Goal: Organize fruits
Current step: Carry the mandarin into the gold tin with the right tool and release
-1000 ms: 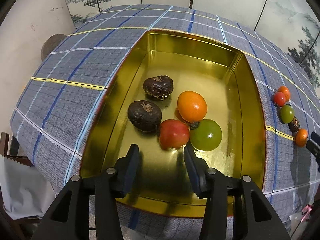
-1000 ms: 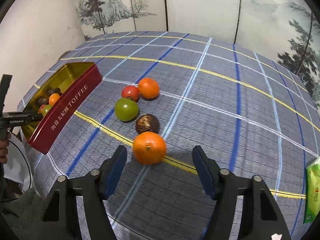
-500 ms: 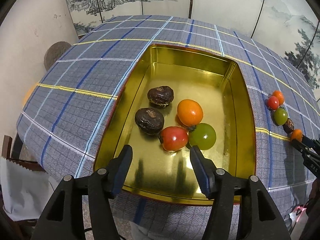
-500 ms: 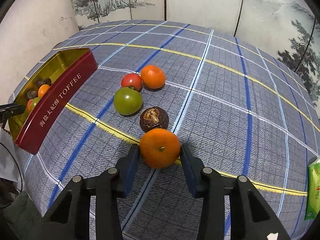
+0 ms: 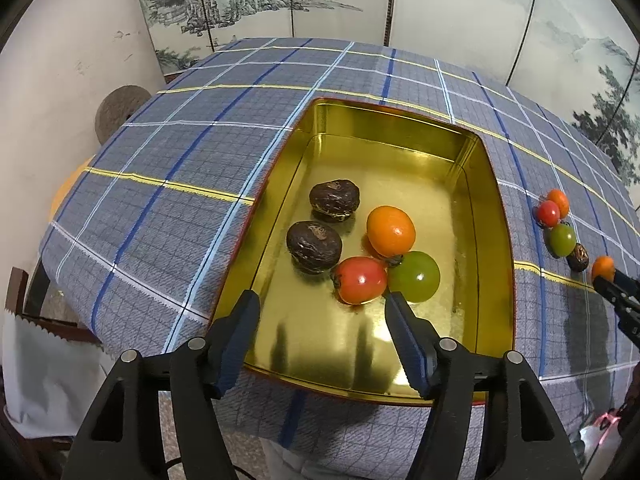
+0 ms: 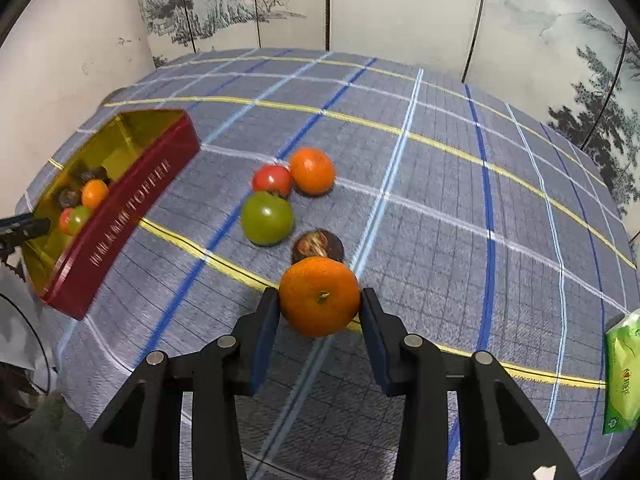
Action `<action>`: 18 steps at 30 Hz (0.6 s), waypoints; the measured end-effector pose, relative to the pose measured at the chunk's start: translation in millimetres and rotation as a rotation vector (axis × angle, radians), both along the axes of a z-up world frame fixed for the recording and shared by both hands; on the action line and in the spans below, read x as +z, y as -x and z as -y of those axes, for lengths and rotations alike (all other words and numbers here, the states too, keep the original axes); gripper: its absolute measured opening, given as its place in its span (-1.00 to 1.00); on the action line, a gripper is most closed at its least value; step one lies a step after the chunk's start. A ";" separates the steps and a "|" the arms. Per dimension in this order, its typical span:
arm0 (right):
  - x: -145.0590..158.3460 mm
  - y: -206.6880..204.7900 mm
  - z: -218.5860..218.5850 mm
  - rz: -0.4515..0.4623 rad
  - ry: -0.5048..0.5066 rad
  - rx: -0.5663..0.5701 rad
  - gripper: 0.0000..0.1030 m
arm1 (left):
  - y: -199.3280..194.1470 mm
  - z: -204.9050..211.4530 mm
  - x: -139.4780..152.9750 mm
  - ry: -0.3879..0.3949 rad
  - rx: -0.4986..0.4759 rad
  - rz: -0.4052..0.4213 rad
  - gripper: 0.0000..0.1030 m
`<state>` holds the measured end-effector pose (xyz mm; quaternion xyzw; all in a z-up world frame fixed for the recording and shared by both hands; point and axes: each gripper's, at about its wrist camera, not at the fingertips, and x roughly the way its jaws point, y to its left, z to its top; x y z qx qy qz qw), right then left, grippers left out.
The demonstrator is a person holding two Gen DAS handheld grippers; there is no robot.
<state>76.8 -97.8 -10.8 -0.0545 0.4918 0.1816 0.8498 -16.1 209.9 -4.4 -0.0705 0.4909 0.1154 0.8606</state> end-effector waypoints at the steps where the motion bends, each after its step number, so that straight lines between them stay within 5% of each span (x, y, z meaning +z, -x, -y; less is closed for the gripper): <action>1: 4.9 0.2 -2.2 0.010 -0.005 0.003 -0.26 | 0.3 -1.1 0.5 0.002 0.003 0.002 0.28; 18: 60.4 -2.8 -121.3 0.069 -0.190 0.265 -0.26 | 19.4 -46.0 14.4 0.015 0.127 0.041 0.28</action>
